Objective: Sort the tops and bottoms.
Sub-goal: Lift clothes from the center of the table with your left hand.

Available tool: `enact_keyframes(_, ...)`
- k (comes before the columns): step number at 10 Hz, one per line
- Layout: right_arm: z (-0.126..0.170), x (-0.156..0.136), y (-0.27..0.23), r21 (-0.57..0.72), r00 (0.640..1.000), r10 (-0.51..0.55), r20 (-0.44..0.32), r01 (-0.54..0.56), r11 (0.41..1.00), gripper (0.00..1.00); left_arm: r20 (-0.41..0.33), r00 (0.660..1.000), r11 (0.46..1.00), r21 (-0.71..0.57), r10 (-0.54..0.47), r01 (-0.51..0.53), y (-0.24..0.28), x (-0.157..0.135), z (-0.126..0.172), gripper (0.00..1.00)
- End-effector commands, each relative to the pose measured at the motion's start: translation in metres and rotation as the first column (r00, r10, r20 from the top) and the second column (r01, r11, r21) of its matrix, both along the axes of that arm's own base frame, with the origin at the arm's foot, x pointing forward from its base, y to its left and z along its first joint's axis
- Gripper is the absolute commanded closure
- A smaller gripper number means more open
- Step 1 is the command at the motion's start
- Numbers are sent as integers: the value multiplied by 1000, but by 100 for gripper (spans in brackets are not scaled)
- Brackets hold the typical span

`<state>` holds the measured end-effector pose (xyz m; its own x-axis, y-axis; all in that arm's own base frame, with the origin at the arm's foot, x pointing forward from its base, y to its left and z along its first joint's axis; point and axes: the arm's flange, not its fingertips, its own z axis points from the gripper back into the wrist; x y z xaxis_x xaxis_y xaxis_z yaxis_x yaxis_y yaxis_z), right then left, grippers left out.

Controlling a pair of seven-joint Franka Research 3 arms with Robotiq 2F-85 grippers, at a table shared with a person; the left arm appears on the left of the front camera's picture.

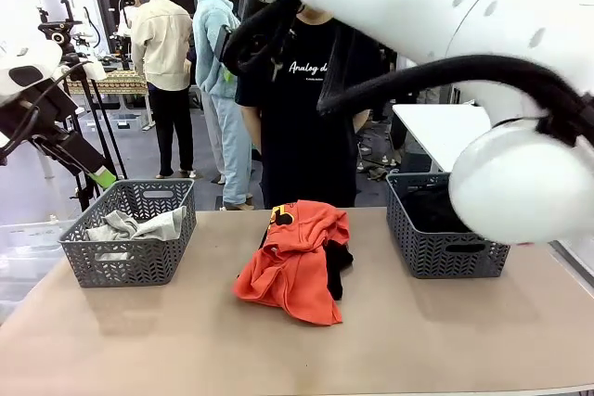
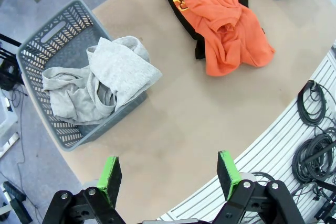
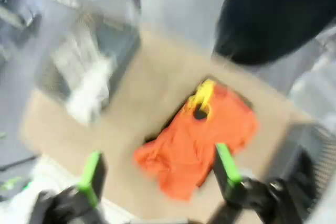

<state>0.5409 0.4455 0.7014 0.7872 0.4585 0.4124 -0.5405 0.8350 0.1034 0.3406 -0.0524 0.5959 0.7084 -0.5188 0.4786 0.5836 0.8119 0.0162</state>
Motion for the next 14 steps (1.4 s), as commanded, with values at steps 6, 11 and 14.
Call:
enact_keyframes(6, -10, -14, -6, -21, 992, 28, -121, -31, 999, 0, -1, 1000, 1000, -2, 9, -9, 1, -1, 0, 5)
enact_keyframes(11, -88, 6, -114, 86, 928, 124, -350, -99, 991, 0, -1, 1000, 1000, -2, 9, -9, 1, -1, 0, 5)
enact_keyframes(14, -144, -71, -227, -11, 882, -9, -470, 4, 1000, 0, -1, 1000, 1000, -2, 9, -9, 1, -1, 0, 5)
